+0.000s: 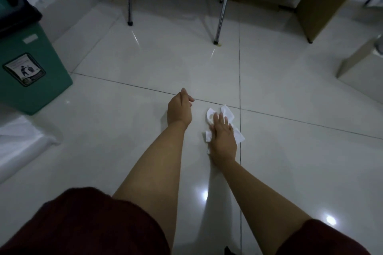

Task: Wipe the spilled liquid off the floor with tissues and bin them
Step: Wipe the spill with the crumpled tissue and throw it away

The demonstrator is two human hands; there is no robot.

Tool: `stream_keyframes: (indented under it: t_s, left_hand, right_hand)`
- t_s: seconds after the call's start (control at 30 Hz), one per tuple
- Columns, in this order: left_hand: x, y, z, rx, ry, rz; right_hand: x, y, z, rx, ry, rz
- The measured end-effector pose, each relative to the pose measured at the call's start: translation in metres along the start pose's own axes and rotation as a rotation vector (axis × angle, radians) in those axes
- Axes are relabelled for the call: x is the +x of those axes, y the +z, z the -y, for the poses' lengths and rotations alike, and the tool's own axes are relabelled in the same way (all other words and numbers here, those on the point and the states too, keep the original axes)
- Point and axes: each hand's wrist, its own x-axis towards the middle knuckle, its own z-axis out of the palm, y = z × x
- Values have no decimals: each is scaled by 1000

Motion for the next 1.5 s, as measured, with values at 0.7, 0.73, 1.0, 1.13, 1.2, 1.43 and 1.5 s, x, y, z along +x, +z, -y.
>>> stream_keyframes:
  t_s: [0.7,0.73,1.0,1.13,1.2,1.43,1.5]
  left_hand:
    - [-16,-10,-24,4,17,53]
    - [-14,-14,-25,-6,9,45]
    - [11,-85,-19,-146,-168,-170]
    - [14,-132,-5,-174,-290,-336]
    - [9,-150,1,-167,-337,-368]
    - [1,-185,-5,-212,-472,-315]
    - [-7,-187,-10,-229,-510,-235]
  right_hand:
    - [-34,17,41,199,288,-105]
    - [-35,25,52,225,262,-62]
    - [-45,44,71,226,4,70]
    - [-51,48,85,365,0,123]
    - [-52,50,93,427,12,166]
    - [-45,46,116,540,-43,230]
    - [-36,40,139,774,101,290]
